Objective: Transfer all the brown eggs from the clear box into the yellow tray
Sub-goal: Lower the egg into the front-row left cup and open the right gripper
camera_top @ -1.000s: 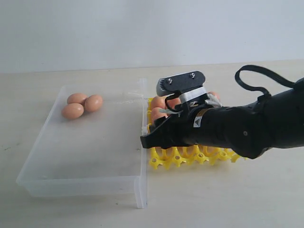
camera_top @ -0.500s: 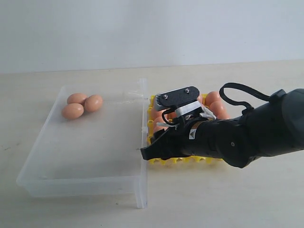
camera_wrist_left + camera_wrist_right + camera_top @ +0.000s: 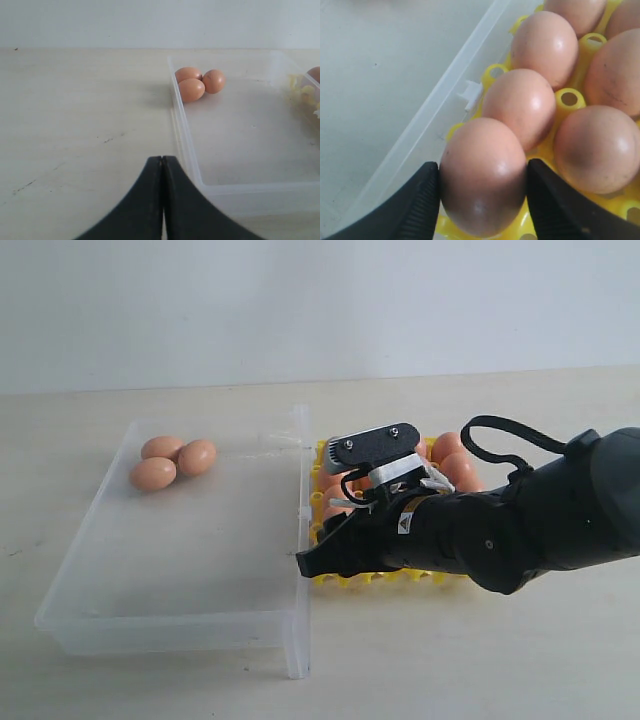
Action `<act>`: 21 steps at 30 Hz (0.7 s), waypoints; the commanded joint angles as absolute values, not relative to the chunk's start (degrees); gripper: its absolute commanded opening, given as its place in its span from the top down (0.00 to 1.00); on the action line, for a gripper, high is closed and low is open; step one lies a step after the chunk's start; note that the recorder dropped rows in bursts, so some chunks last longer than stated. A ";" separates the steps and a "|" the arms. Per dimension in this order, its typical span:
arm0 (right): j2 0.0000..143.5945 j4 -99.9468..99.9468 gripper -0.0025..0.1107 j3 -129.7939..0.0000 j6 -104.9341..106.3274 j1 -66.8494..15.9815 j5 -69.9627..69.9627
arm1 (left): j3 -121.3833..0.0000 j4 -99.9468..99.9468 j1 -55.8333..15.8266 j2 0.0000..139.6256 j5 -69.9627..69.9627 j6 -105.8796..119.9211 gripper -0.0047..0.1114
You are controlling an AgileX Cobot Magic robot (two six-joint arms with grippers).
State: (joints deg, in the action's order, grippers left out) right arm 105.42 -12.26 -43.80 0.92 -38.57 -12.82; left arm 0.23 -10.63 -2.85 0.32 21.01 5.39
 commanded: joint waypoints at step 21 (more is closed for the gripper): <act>104.78 -12.52 0.44 -43.72 0.97 -38.71 -14.46 | 0.00 -10.77 -2.79 0.00 20.79 5.55 0.96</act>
